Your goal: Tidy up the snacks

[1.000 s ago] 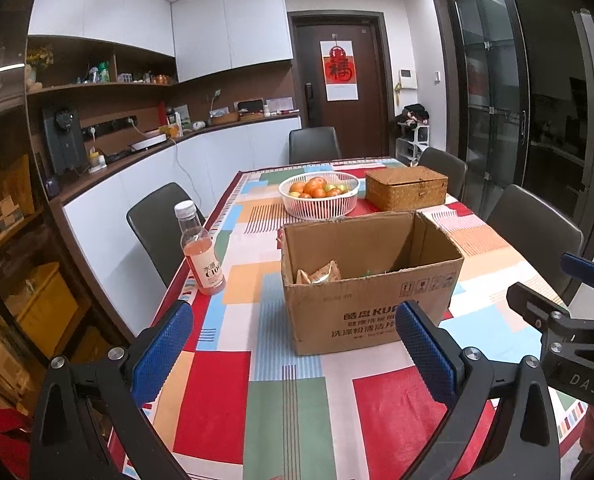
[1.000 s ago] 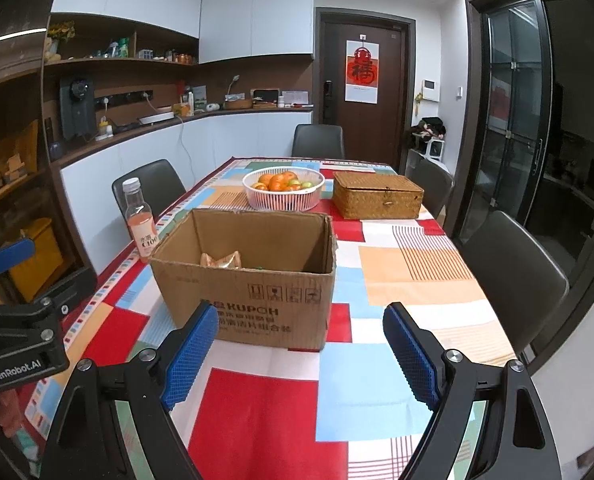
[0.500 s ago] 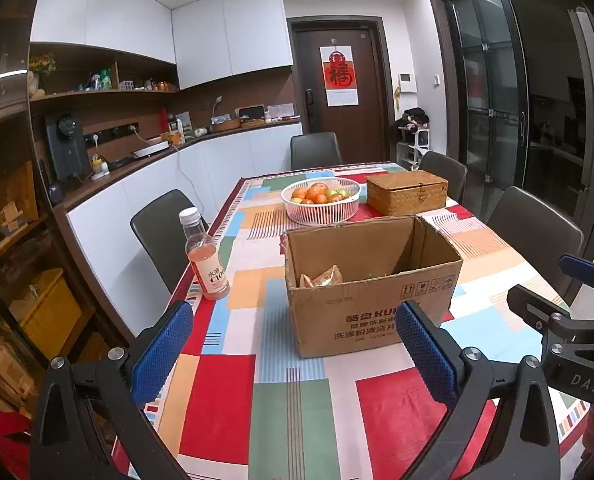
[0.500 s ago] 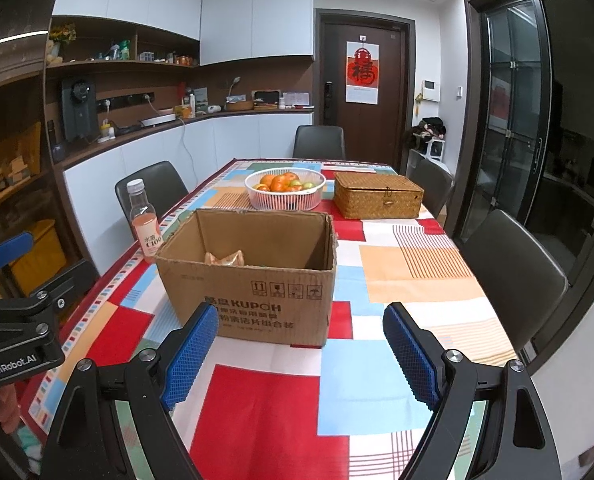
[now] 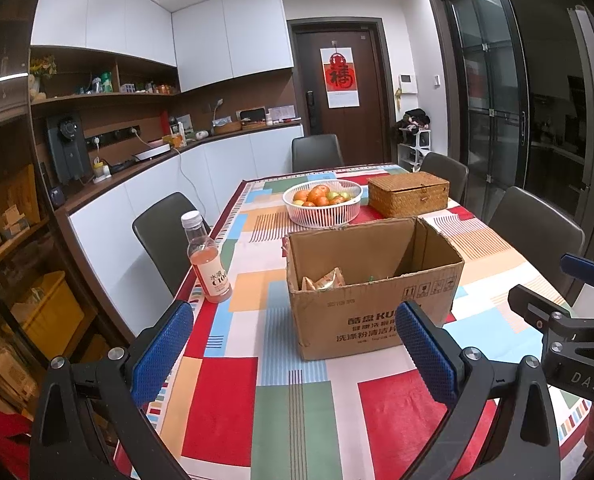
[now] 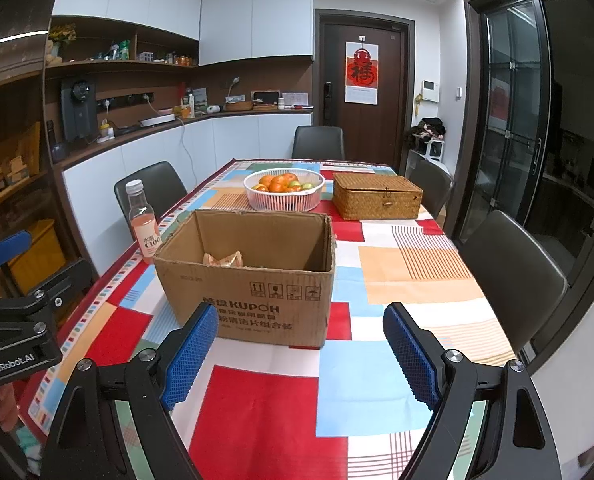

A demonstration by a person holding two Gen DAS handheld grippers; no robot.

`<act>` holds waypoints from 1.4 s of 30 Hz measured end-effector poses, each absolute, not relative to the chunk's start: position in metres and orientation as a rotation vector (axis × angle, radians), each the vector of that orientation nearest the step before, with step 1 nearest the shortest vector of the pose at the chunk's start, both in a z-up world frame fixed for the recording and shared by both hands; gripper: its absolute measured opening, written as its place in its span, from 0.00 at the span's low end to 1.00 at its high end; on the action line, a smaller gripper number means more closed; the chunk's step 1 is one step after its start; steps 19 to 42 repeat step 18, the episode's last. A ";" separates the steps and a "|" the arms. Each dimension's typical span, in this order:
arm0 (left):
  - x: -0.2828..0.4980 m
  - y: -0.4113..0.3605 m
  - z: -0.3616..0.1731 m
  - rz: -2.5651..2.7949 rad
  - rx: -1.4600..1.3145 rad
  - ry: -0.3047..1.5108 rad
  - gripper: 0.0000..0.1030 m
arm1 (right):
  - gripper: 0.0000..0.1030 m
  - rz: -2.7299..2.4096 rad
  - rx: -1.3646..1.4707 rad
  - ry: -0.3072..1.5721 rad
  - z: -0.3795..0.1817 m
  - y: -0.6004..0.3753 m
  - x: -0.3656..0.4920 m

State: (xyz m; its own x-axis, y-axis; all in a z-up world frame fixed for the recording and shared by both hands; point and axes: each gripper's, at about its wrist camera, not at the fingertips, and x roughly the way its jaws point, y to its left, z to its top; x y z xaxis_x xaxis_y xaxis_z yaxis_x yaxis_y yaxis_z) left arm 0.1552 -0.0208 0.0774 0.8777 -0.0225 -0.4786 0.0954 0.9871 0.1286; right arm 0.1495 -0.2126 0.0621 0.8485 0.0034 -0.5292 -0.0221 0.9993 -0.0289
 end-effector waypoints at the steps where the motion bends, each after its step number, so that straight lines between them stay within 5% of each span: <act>1: 0.155 -0.021 0.078 -0.061 0.152 0.497 1.00 | 0.83 0.013 -0.032 0.558 0.062 -0.213 0.150; 42: 0.157 -0.018 0.078 -0.057 0.152 0.508 1.00 | 0.83 0.015 -0.035 0.577 0.058 -0.211 0.155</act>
